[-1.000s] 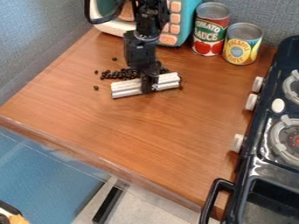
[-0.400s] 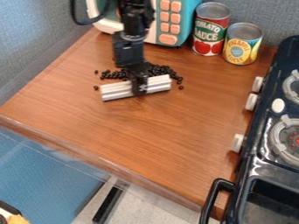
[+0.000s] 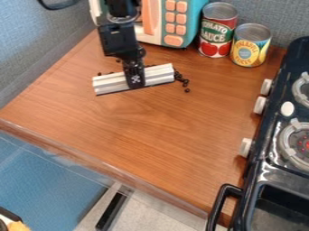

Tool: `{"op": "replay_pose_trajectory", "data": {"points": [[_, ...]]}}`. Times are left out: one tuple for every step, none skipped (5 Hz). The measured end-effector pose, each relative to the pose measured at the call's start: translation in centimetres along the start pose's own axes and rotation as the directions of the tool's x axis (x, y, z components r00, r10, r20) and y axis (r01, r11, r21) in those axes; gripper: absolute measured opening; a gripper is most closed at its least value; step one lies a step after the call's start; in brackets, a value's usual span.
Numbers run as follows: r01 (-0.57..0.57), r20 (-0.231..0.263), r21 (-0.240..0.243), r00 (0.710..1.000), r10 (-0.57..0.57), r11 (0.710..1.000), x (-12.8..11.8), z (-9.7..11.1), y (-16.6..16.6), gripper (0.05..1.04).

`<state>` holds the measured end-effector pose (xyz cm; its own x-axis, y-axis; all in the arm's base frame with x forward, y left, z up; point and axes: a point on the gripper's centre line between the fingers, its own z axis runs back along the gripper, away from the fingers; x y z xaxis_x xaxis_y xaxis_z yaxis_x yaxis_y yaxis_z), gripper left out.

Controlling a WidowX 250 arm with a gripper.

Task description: Sweep into pile

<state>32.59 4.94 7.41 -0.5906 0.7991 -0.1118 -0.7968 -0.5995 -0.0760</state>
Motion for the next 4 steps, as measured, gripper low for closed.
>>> {"op": "replay_pose_trajectory", "data": {"points": [[0.074,0.086,0.052,0.993,-0.078,0.996,1.8,0.4,0.4,0.373],[0.219,0.224,0.193,0.939,-0.260,0.956,4.1,-2.1,0.2,0.373],[0.323,0.278,0.323,0.866,-0.415,0.890,6.0,-3.7,-0.2,0.373],[0.434,0.242,0.419,0.794,-0.558,0.798,8.0,-4.5,-0.4,0.373]]}}
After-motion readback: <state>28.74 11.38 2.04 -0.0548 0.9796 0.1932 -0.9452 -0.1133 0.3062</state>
